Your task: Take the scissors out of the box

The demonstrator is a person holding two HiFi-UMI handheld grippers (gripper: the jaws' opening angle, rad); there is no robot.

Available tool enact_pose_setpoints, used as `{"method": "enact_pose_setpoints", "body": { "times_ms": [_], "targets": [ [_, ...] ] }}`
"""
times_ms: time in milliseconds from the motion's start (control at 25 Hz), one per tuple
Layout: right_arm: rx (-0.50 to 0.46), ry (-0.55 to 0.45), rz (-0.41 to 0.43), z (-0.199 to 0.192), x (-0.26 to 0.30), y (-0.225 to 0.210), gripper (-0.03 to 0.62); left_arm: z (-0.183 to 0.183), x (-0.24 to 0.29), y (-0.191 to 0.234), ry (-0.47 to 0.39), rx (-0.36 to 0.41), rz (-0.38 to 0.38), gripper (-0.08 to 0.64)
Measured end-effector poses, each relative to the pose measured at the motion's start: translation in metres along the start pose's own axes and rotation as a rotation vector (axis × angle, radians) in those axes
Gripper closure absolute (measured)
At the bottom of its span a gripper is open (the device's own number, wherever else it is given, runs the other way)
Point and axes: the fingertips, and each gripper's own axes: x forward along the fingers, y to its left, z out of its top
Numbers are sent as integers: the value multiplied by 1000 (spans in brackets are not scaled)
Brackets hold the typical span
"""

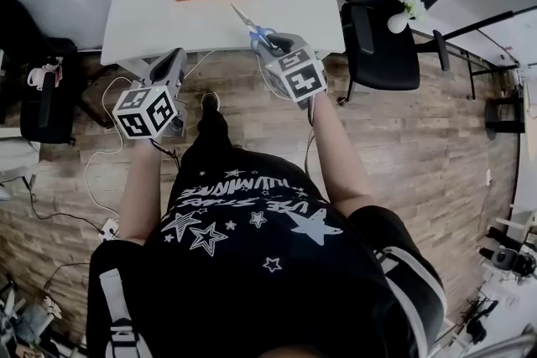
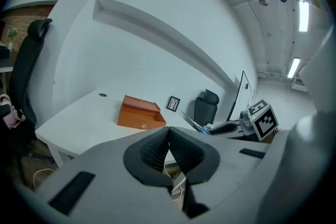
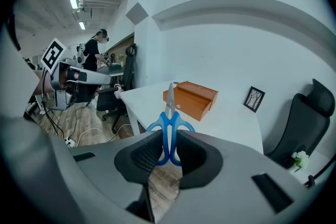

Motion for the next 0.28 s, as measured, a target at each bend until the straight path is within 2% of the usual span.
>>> {"method": "enact_pose_setpoints", "body": {
  "times_ms": [280],
  "targets": [
    [12,-5,-2,-13,-13,7,486,-12,-14,-12,4,-2,4,541]
  ]
}}
